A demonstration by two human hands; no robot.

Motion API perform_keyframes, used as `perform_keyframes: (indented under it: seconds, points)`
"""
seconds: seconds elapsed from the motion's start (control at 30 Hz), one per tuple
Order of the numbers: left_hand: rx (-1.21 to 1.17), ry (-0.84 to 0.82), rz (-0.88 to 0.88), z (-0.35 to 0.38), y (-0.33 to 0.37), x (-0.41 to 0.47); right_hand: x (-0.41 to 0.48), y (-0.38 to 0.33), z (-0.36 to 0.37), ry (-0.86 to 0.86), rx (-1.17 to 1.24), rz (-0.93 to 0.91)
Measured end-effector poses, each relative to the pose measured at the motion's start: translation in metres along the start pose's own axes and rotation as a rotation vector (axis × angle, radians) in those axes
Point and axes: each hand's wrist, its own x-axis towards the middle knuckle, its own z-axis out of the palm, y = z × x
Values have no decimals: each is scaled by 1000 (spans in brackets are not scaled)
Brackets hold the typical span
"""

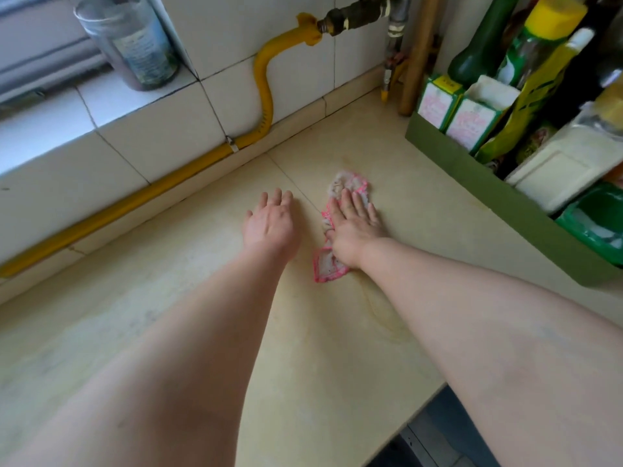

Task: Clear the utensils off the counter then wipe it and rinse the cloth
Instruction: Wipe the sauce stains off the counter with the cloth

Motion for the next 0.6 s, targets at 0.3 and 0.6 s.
perform_keyframes:
  seconds: [0.3, 0.6]
  points:
    - [73, -1, 38, 6, 12, 50, 91, 2, -38, 16, -59, -81]
    - [199, -1, 6, 3, 17, 57, 123, 4, -46, 61, -65, 5]
